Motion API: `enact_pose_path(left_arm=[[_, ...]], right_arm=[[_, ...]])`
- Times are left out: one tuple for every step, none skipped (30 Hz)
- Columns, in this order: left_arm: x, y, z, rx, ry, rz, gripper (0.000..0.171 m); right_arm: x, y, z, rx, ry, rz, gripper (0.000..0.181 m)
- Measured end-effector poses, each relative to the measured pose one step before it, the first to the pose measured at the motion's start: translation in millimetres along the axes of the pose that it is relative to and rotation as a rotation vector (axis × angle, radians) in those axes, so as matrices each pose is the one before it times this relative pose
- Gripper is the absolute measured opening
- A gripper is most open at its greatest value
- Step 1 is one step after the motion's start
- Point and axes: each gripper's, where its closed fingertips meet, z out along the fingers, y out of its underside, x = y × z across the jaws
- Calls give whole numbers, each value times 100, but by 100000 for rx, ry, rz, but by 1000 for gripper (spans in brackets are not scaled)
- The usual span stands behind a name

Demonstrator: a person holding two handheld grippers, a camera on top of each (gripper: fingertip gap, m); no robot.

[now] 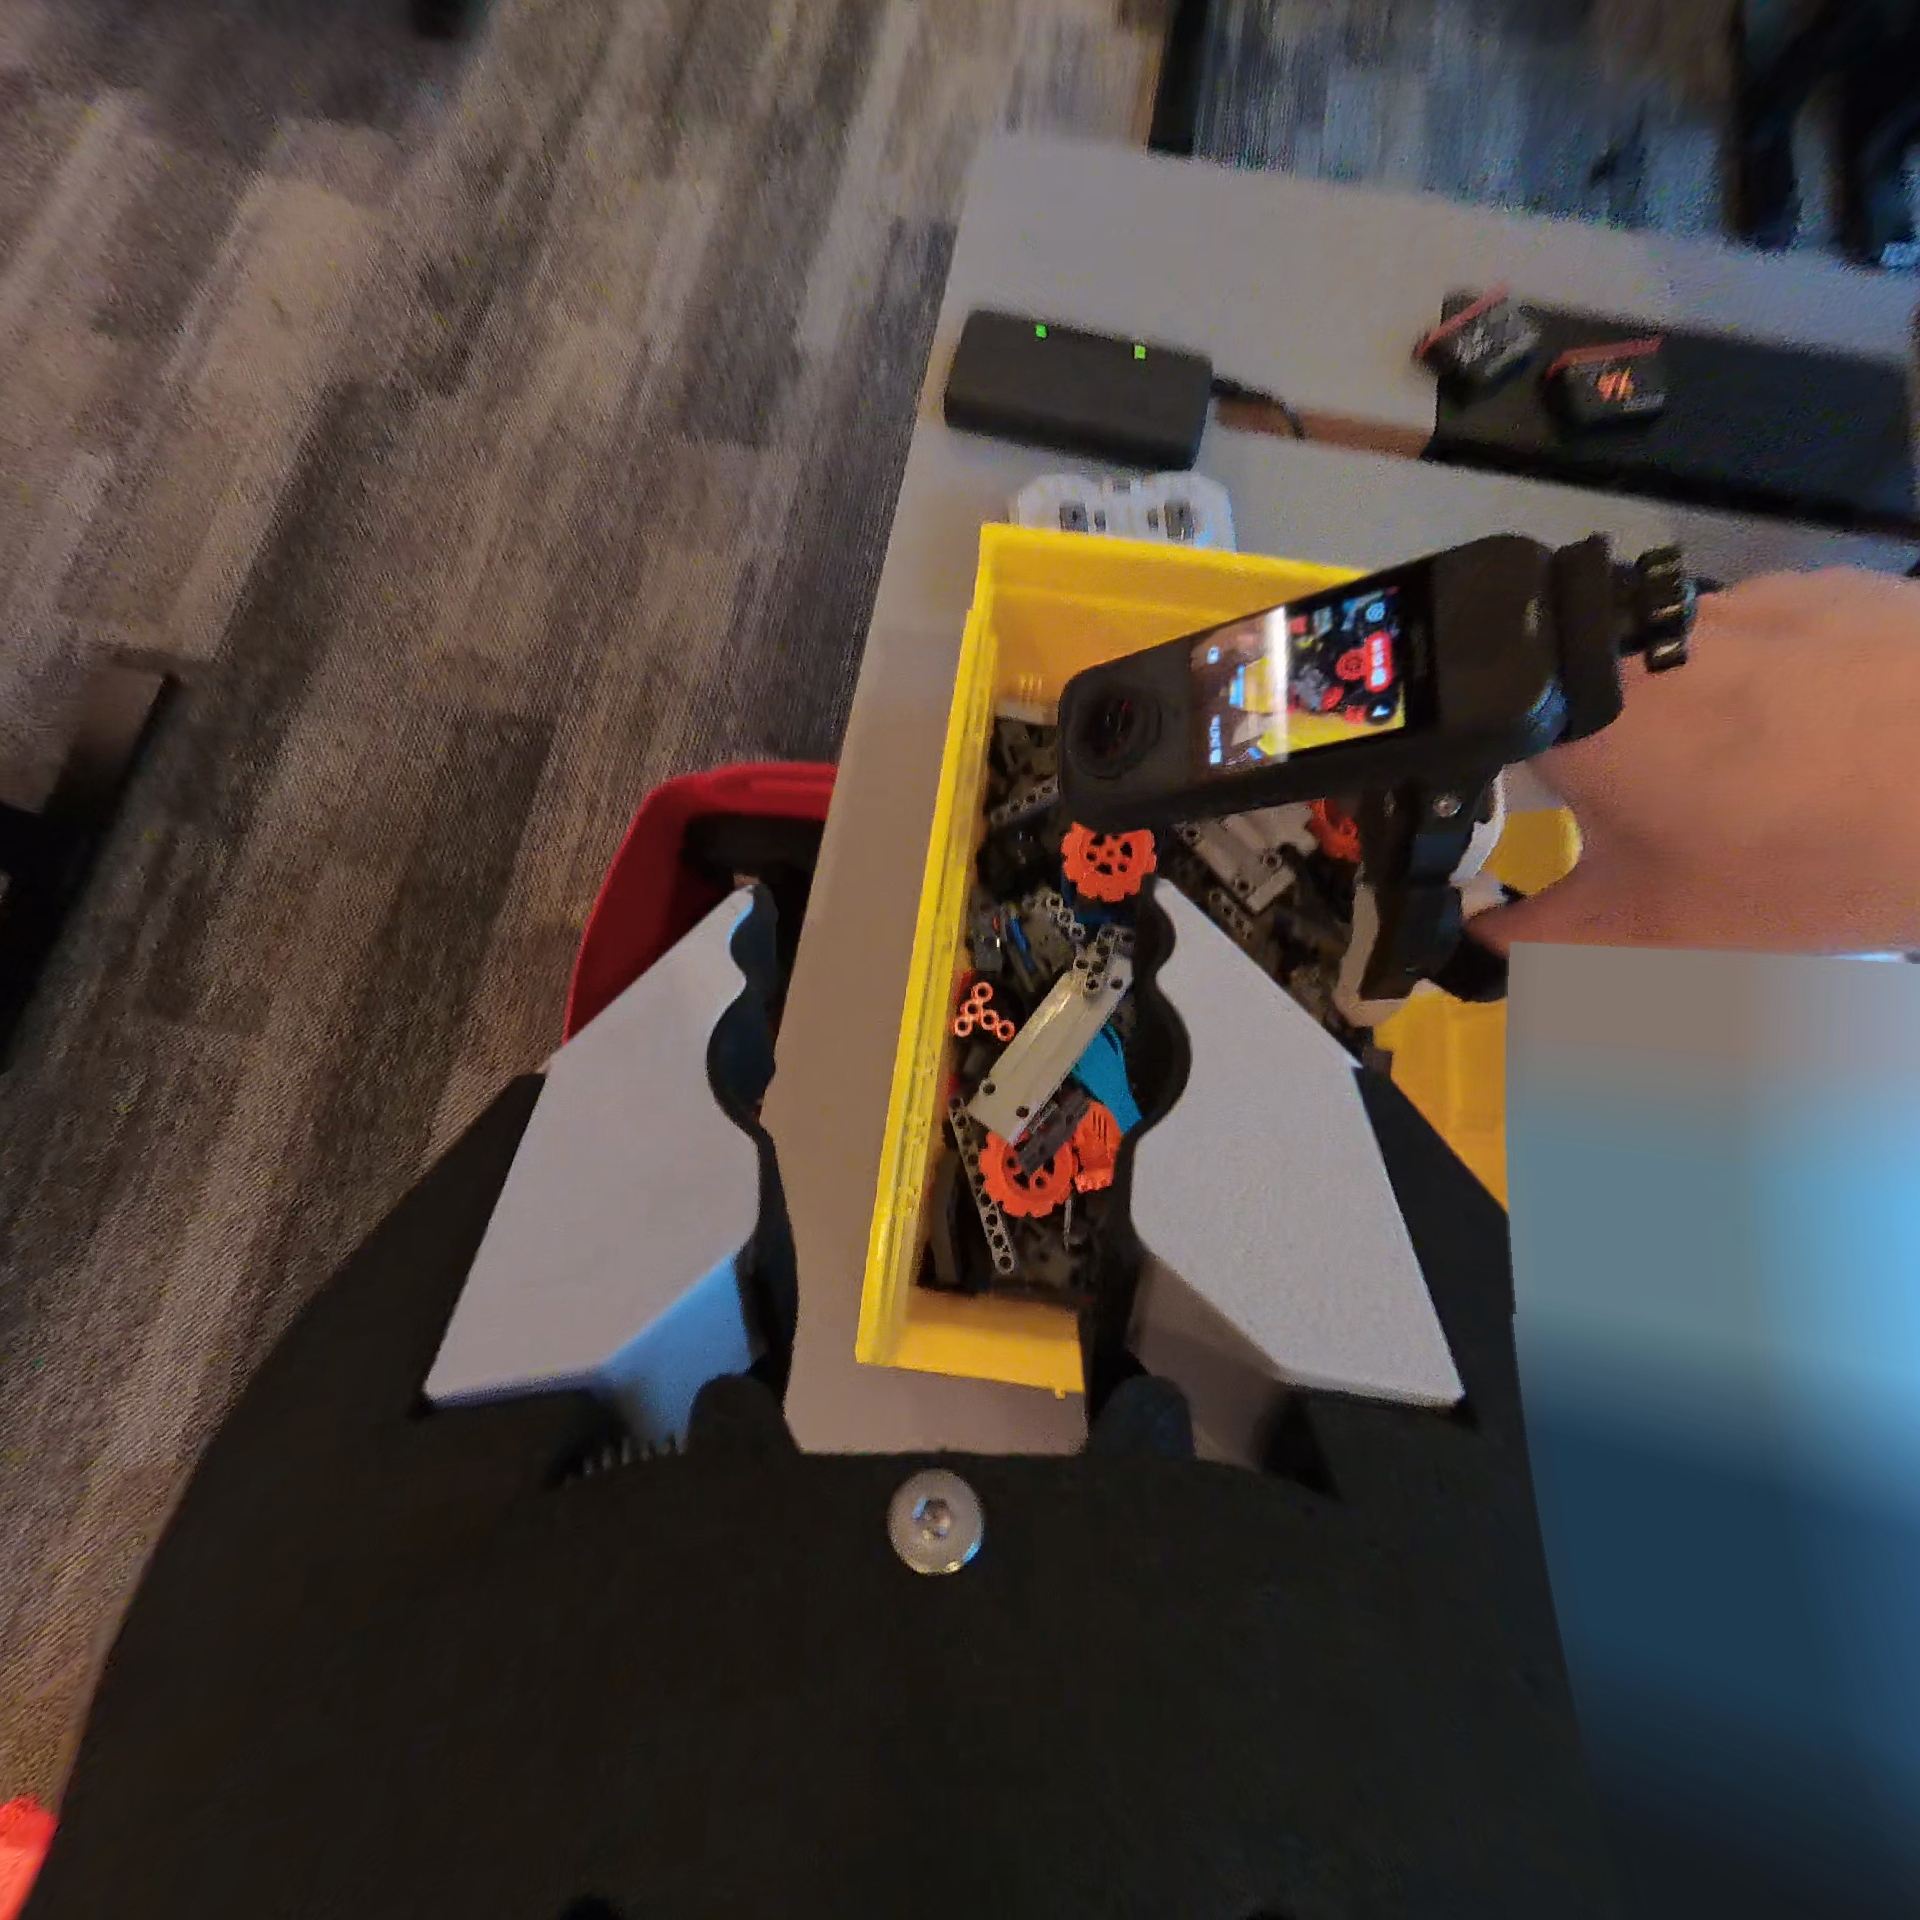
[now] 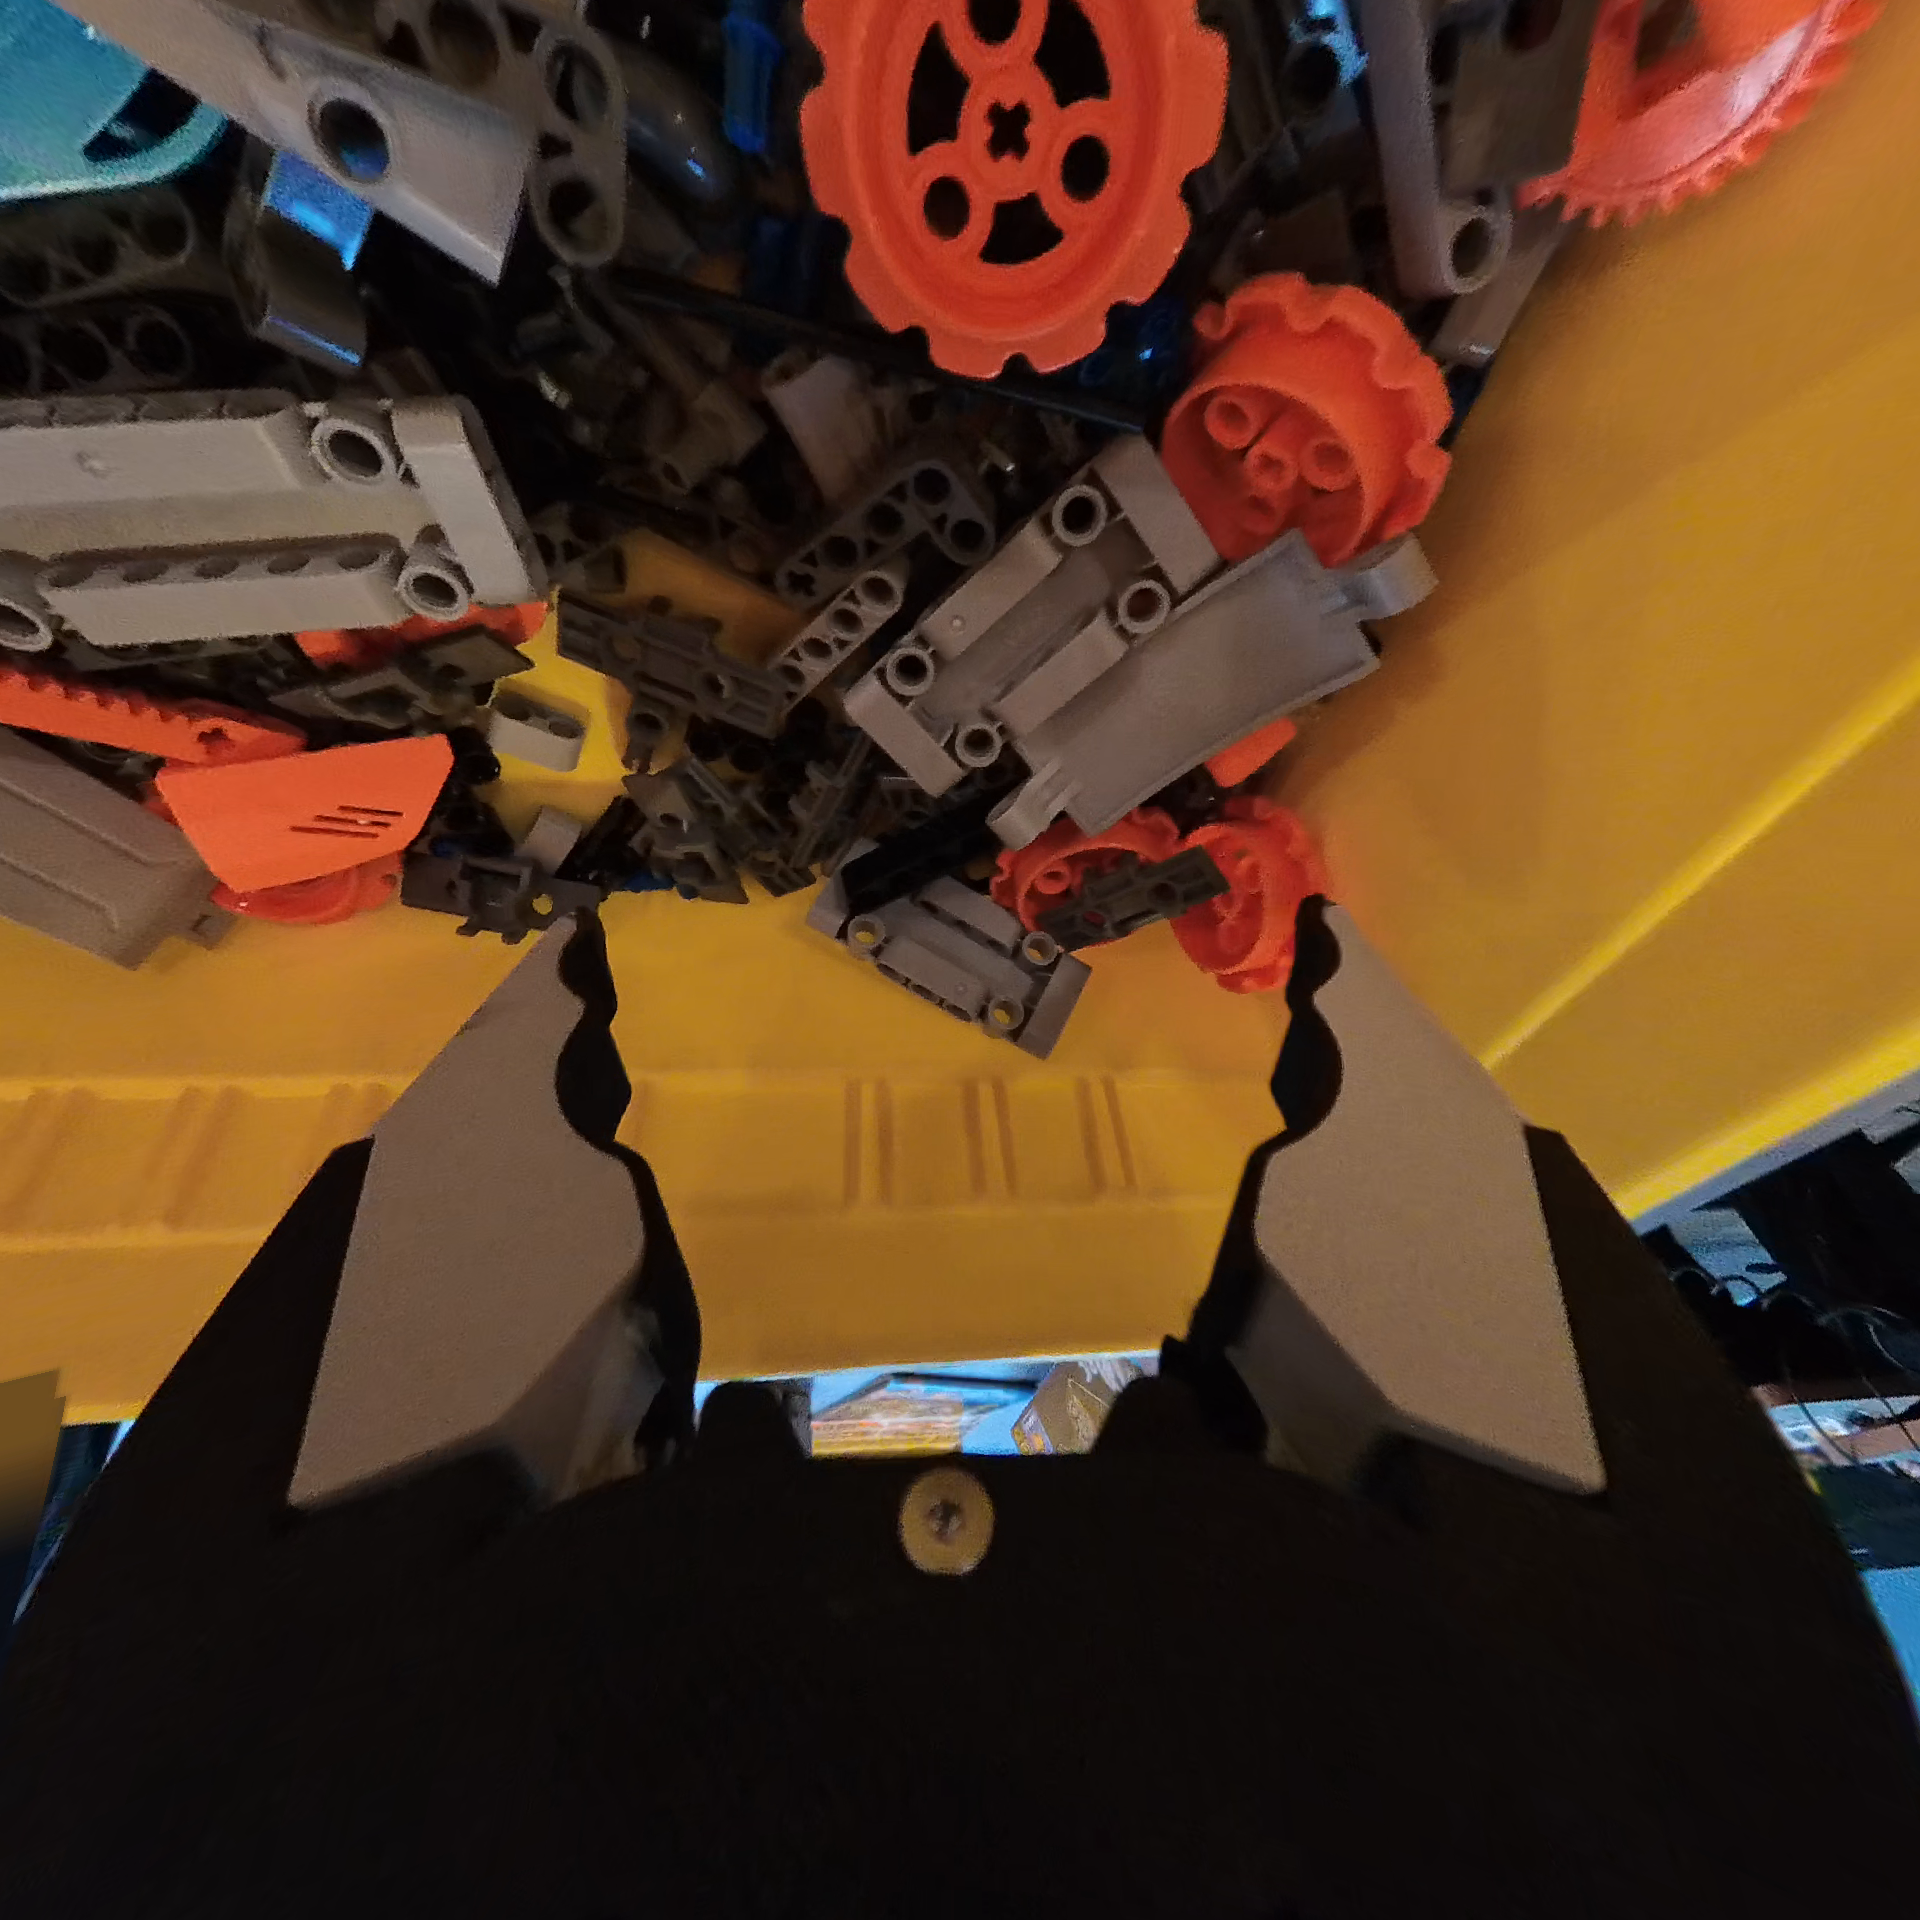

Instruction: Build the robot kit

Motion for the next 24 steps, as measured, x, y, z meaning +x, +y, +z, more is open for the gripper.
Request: enact_pose_path(left_arm=[[-185,-251,-319,2290,130,-1701,66],[-187,-141,-211,1500,-12,-1435,66],[-137,-64,-117,773,58,-1050,67],[-35,-12,-13,180,299,-486,67],[17,-2,27,-126,222,64,67],[93,-5,63,-189,180,461,67],[189,-18,53,-175,499,878,67],[212,-18,71,-164,448,1135,66],[107,5,67,-309,-130,889,66],[52,18,47,-332,-196,556,66],[76,3,48,-188,147,323,66],[46,4,18,-64,167,95,66],[25,-1,-17,55,136,69,66],[35,-31,-27,209,160,132,66],[50,-62,-54,416,187,141,65],[56,-82,-36,463,233,151,64],[67,-79,-33,389,254,175,63],[48,-45,8,172,132,164,63],[26,-12,6,-63,38,136,63],[27,26,18,-172,-13,138,63],[11,18,7,-119,-15,89,63],[27,-21,-13,91,24,114,63],[27,-54,-40,308,28,140,62],[10,-63,-37,369,48,7,62]], right_arm=[[472,-255,-201,1110,1874,1132,127],[601,-332,-258,1490,2375,459,123],[123,-365,-147,1762,-505,-241,120],[-49,-188,28,587,-1699,121,120],[-100,54,188,-882,-1861,324,120],[-168,115,337,-1297,-2080,284,121],[-411,157,506,-1697,-3268,-228,125],[-690,134,647,-1580,-4783,-12,133],[-666,-153,708,57,-4601,429,140],[202,-174,610,-203,1168,584,140],[659,213,346,-3064,5271,-133,130],[296,-3,19,-1632,4014,-2978,123],[-111,178,18,-2700,952,-994,122],[83,-73,-94,-840,1844,-858,113],[235,-73,-124,-566,2374,-322,101],[-122,-33,-129,-504,-367,-198,90],[-352,-45,-94,248,-1927,7,72],[-577,-330,-117,1994,-3306,-495,60],[-306,-269,-168,1614,-1168,-151,55],[-151,-72,-132,31,-203,-515,53],[-300,-70,-80,-155,-1193,-651,51],[-139,-105,-85,-117,-233,-466,50],[-242,-187,-169,589,-1139,-523,40],[-374,-260,-244,1257,-2266,51,37]])
